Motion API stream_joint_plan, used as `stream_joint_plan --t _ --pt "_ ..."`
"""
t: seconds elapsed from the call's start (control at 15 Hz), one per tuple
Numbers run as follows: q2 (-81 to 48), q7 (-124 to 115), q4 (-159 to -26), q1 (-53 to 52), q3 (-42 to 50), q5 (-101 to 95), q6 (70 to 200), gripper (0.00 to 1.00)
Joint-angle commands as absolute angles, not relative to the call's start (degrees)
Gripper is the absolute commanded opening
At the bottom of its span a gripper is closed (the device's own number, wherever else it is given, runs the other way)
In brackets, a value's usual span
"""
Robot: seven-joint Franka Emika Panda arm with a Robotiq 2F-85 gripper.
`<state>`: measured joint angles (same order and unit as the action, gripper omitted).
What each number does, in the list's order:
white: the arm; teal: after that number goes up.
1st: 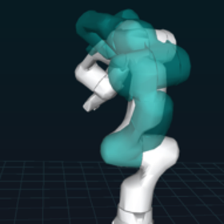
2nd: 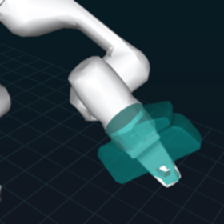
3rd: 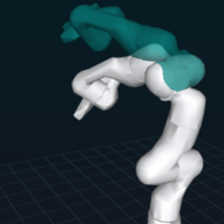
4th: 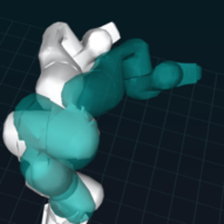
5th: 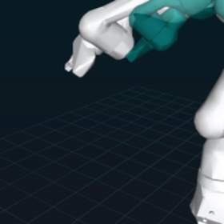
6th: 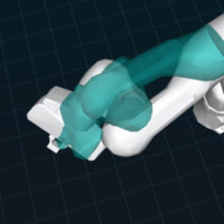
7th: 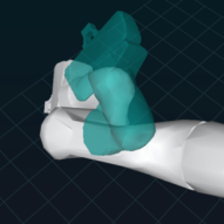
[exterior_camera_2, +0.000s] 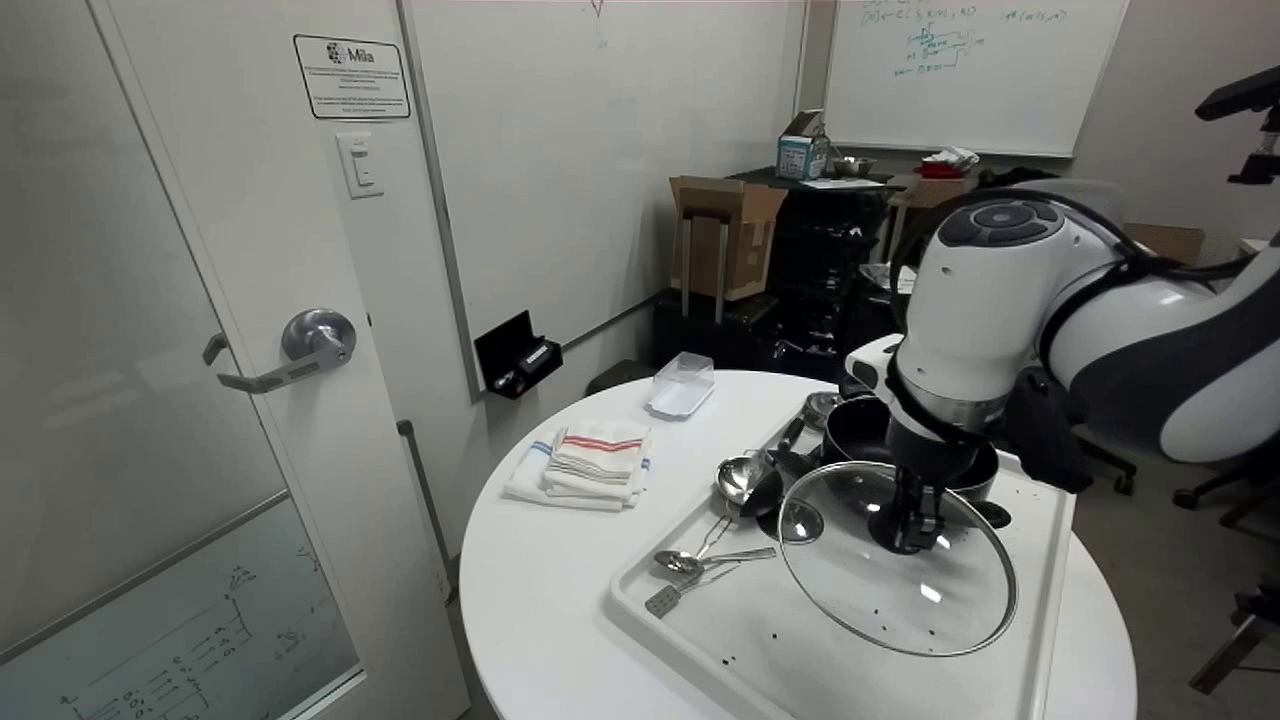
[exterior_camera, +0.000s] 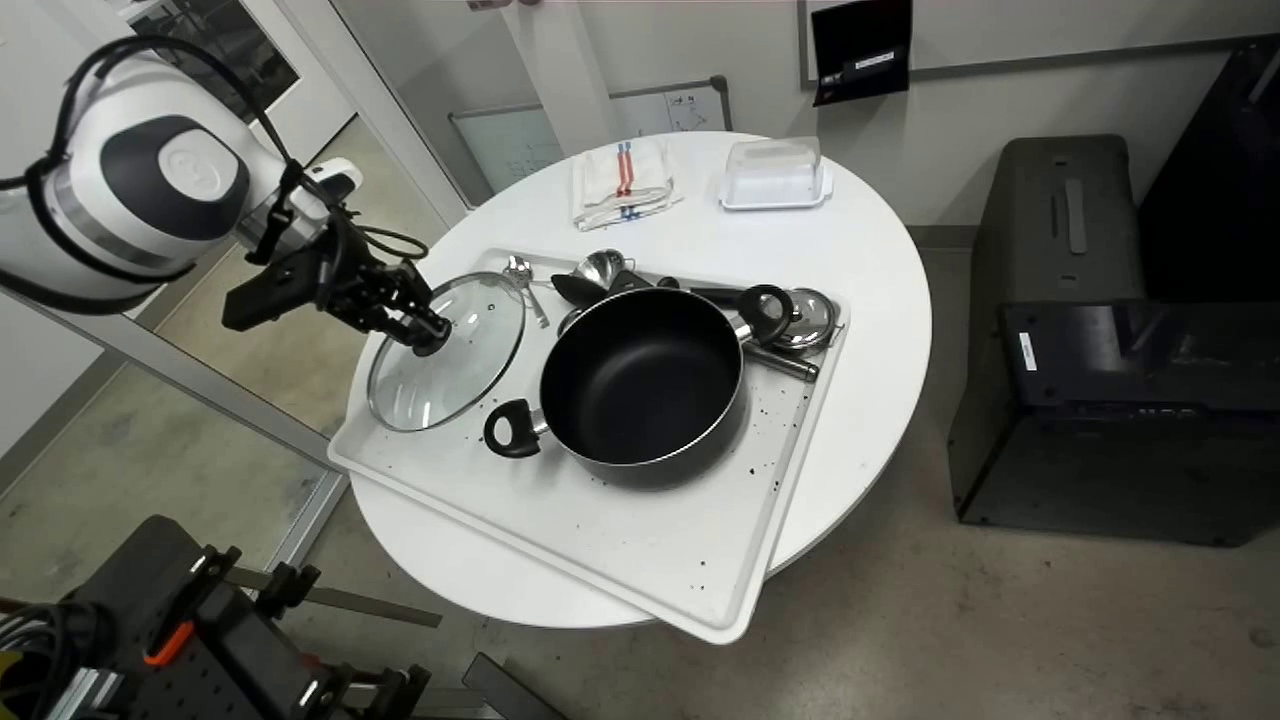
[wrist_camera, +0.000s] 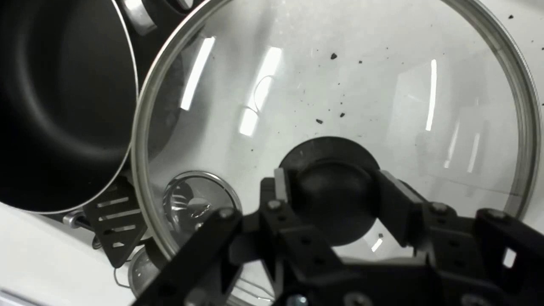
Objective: Remove the lid from the pot
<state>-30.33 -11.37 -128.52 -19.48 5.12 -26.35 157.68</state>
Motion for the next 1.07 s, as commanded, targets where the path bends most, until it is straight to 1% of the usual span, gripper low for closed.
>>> stream_joint_plan --t 0.0,0.47,1.0 --pt "-33.24 -10.47 -127.06 -19.37 4.99 -26.08 159.87 0.26" --pt "-38.17 -8.23 -124.71 -18.97 3.63 -24.29 159.94 0.26" --pt "-42.95 -2.65 -121.12 -15.74 1.49 -21.53 160.36 0.26"
